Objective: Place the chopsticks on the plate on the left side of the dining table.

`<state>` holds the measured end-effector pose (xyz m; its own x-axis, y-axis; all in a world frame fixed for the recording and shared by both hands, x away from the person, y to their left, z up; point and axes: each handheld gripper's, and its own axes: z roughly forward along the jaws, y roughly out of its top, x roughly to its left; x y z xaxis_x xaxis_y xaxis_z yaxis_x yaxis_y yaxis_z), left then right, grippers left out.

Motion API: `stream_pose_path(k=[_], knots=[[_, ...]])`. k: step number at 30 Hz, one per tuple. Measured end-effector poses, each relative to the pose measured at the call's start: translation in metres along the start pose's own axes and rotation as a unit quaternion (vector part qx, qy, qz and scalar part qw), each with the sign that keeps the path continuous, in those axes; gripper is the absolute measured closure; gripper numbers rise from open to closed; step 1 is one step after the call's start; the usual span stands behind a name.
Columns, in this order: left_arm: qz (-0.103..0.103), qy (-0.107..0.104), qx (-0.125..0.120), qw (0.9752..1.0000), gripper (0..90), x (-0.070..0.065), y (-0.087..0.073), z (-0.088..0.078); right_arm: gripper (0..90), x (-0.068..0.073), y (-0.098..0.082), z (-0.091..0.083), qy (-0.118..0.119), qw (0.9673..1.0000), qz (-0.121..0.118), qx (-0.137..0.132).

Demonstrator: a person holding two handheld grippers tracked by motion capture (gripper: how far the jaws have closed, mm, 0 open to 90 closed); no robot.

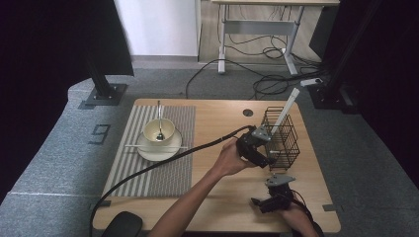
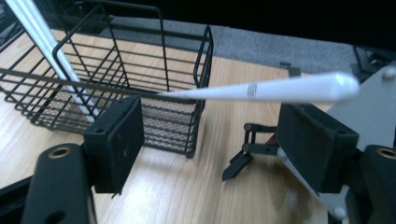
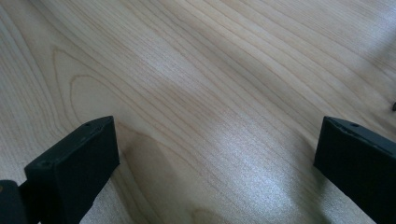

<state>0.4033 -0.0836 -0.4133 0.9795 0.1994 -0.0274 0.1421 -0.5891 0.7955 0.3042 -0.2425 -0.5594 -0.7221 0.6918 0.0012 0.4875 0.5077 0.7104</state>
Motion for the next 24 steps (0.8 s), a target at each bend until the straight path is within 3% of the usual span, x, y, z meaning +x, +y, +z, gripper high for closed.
stream_pose_path(k=[4, 7, 24], knots=[[0.01, 0.003, 0.004, 0.9999, 29.0, -0.001, 0.006, 0.003, 0.0, 0.0, 0.0, 0.0, 0.001, 1.0, 0.0, 0.0], [0.015, 0.02, 0.001, 0.9997, 35.2, -0.003, 0.009, 0.004, 0.0, 0.0, 0.0, 0.0, 0.0, 1.0, 0.0, 0.0], [0.014, 0.048, -0.014, 0.9986, 72.1, 0.005, 0.011, -0.002, 0.0, 0.0, 0.0, 0.0, 0.0, 1.0, -0.001, 0.0]])
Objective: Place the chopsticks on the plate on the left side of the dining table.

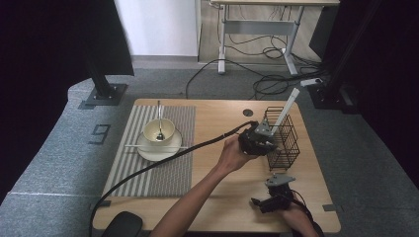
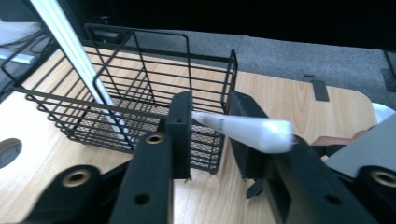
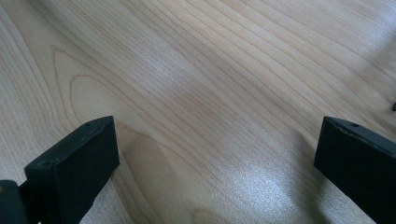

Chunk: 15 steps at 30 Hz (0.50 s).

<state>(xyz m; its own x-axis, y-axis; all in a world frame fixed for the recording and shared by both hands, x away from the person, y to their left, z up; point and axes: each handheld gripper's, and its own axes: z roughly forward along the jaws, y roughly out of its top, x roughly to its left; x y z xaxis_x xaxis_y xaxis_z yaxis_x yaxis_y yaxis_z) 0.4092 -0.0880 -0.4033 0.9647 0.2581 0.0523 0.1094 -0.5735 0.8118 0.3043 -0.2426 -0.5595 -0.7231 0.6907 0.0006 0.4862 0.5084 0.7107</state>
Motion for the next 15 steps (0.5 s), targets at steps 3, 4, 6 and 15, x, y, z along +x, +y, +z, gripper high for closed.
stream_pose_path(k=[3, 4, 6, 15], knots=[[-0.002, 0.005, -0.001, 1.0, 78.1, 0.0021, -0.0002, 0.0013, 0.0, 0.0, 0.0, 0.0, 0.0, 1.0, 0.0, 0.0], [-0.003, 0.009, -0.002, 1.0, 78.9, 0.0026, -0.0004, 0.0017, 0.0, 0.0, 0.0, 0.0, 0.0, 1.0, 0.0, 0.0], [0.001, 0.023, -0.002, 0.9997, 80.9, 0.0037, 0.0001, 0.0013, 0.0, 0.0001, 0.0, 0.0001, 0.0, 1.0, 0.001, 0.0], [-0.011, 0.016, -0.011, 0.9998, 82.9, 0.0087, 0.0024, -0.0037, 0.0, 0.0001, 0.0, -0.0001, 0.0, 1.0, 0.001, 0.0]])
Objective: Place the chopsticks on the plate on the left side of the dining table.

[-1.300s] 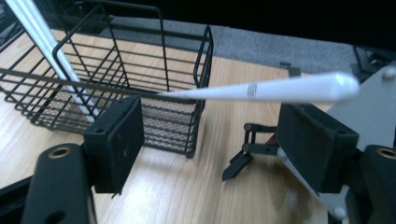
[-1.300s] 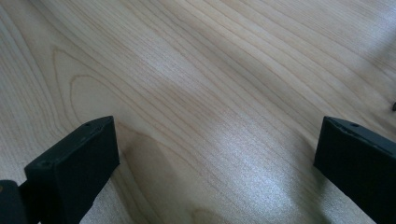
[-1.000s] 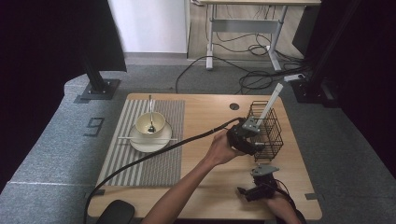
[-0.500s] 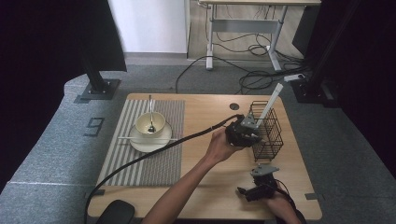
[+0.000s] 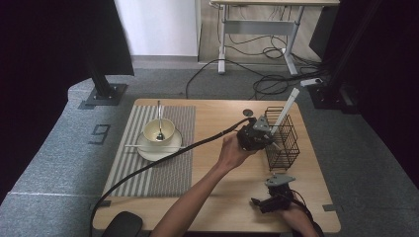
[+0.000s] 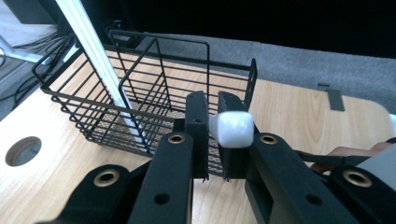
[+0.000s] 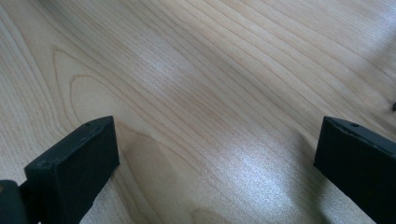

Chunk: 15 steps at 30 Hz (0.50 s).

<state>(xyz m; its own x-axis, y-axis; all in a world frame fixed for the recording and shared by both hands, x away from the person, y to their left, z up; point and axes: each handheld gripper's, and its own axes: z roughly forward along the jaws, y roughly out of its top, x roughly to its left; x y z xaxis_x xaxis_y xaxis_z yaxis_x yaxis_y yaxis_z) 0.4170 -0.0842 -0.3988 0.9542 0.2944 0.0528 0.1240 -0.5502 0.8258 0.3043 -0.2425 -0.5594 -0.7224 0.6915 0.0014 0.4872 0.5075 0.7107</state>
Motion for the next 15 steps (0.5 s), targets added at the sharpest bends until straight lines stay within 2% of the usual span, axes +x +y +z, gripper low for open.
stream_pose_path(k=[8, 15], knots=[[-0.001, -0.009, -0.001, 1.0, 82.9, 0.002, 0.005, -0.013, 0.0, 0.0, 0.0, 0.0, 0.0, 1.0, -0.001, 0.0], [0.011, -0.01, 0.004, 0.9999, 83.0, 0.0, 0.007, -0.023, 0.0, 0.0, 0.0, 0.0, 0.0, 1.0, 0.0, 0.0]])
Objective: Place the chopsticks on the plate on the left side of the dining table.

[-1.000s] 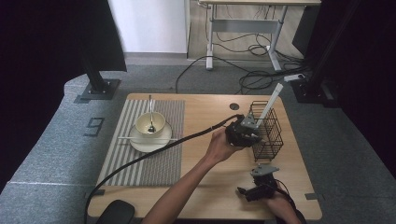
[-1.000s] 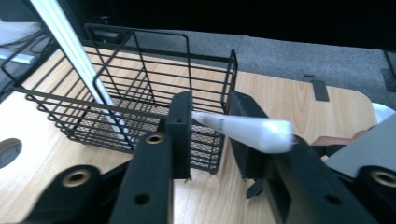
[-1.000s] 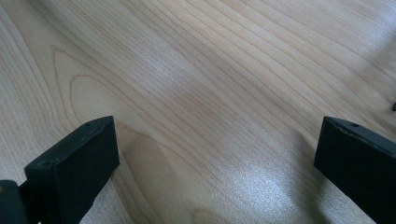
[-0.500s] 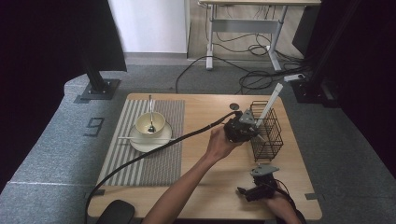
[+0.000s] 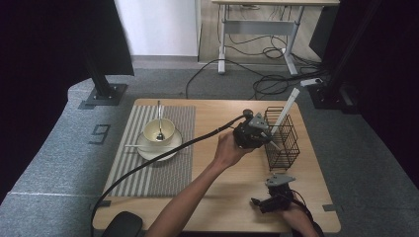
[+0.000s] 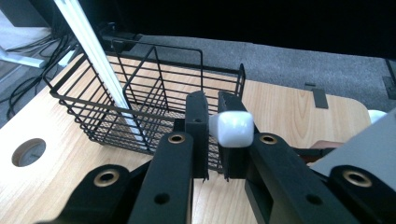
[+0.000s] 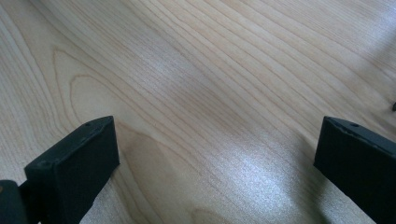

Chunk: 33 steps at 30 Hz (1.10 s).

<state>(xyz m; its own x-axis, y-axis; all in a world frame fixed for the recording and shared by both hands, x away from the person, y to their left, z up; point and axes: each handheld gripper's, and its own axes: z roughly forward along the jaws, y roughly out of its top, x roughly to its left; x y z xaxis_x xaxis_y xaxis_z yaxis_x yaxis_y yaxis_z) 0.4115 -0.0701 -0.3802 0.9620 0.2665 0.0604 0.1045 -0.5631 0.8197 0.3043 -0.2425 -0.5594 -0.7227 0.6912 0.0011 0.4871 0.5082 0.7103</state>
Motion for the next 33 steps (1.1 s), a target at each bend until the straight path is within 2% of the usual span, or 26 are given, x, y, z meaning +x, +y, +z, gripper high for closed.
stream_pose_path(k=[9, 15, 22, 33], knots=[[0.006, -0.004, 0.0, 1.0, 83.0, -0.002, 0.004, -0.015, 0.0, 0.0, 0.0, 0.0, 0.0, 1.0, 0.0, 0.0], [-0.016, -0.013, -0.018, 0.9996, 83.0, 0.005, 0.0, -0.029, 0.0, 0.0, 0.0, 0.0, 0.0, 1.0, 0.0, 0.0], [-0.029, -0.018, -0.032, 0.9989, 83.1, 0.011, -0.003, -0.048, 0.0, 0.0, 0.0, 0.0, 0.001, 1.0, -0.001, 0.0], [-0.023, -0.004, -0.039, 0.999, 83.1, 0.014, -0.003, -0.076, 0.0, 0.0, 0.0, 0.0, 0.001, 1.0, -0.003, 0.0]])
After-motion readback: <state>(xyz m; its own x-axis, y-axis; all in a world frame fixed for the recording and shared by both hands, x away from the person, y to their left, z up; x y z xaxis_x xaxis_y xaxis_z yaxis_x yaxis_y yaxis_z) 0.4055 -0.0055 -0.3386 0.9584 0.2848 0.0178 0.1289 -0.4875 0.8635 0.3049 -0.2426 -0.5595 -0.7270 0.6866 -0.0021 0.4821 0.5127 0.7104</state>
